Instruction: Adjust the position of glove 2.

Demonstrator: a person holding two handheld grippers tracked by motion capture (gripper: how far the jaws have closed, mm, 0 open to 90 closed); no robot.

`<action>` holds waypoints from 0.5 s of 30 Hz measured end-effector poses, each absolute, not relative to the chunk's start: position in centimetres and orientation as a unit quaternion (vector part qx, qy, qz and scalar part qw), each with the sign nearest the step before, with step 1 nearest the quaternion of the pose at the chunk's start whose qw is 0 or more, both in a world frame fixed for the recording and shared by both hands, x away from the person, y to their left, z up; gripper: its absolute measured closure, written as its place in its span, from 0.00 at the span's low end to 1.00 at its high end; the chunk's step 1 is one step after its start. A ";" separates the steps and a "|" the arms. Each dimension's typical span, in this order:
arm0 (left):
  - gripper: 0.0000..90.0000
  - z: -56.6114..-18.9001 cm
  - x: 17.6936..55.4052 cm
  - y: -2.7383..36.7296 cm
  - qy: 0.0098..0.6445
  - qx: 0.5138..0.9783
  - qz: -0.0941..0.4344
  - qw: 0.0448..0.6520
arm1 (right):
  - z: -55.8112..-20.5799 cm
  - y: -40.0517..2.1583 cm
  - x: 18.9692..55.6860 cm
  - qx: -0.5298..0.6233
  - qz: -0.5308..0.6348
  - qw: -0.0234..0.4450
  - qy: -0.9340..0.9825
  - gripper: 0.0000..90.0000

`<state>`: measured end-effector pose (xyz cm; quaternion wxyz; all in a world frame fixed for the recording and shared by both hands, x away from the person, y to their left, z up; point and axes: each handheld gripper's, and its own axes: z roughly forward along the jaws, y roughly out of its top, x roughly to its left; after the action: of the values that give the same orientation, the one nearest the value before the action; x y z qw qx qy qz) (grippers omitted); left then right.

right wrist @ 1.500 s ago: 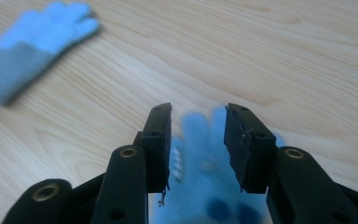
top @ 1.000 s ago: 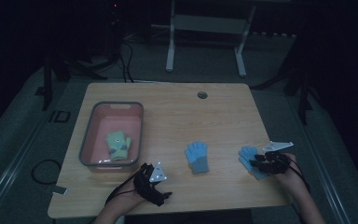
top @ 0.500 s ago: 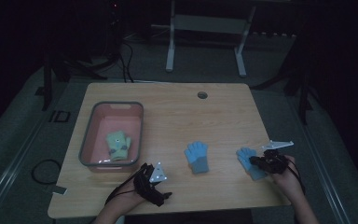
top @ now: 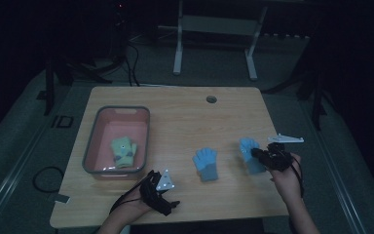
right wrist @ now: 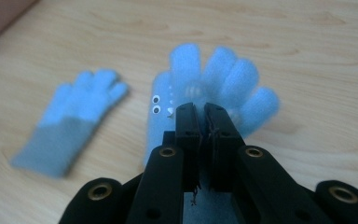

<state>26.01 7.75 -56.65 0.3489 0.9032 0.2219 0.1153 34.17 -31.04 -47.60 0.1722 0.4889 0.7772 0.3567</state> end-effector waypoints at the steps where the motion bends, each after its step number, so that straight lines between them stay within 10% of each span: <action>1: 0.07 -56.6 26.0 7.8 0.222 0.903 0.115 0.349 | -47.6 -31.0 34.2 0.489 0.357 0.172 0.777 0.94; 15: 0.07 -56.6 25.8 7.6 0.212 0.906 0.124 0.345 | -49.4 -26.5 34.2 0.531 0.347 0.180 0.751 0.94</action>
<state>25.83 7.57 -56.59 0.3446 0.9061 0.2119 0.1236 34.17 -26.51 -49.36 0.1801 0.5313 0.7514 0.3473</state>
